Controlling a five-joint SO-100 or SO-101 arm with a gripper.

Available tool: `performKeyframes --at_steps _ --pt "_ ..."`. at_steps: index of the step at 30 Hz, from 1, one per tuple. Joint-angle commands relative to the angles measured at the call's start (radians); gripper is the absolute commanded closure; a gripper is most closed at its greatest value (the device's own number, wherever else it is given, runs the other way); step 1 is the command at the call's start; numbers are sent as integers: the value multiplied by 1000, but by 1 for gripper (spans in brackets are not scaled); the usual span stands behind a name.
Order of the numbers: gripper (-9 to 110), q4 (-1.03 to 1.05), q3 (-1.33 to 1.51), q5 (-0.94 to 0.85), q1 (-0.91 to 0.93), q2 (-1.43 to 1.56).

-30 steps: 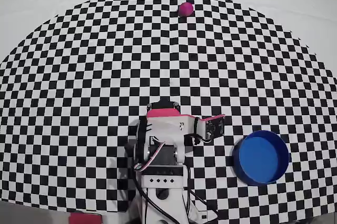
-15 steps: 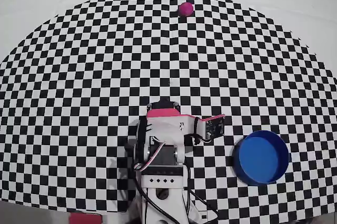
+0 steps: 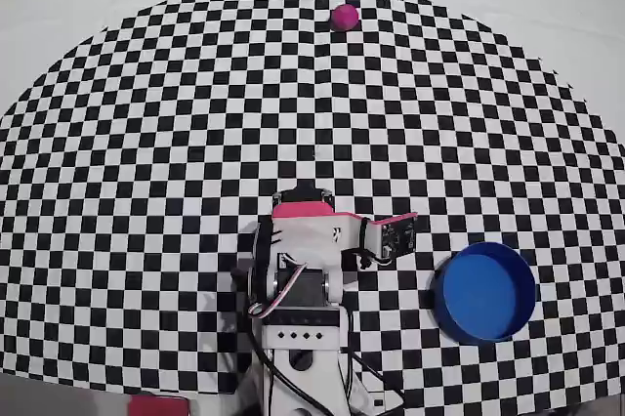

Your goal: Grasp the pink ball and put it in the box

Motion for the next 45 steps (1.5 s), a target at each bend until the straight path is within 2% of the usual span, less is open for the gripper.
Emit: performKeyframes --at_steps 1,8,13,18,22,29,32,37,45 --pt "101 -5 -3 -11 2 17" --pt "101 -107 -17 -11 2 6" --pt "90 -213 -21 -21 2 -17" --pt "80 -345 -9 -140 2 -31" --pt "73 -400 5 -328 0 -31" --pt "72 -440 11 -982 20 -34" --pt "72 -500 12 -1161 20 -44" --pt "72 -580 12 -1344 20 -49" --pt "72 -655 12 -1497 21 -69"
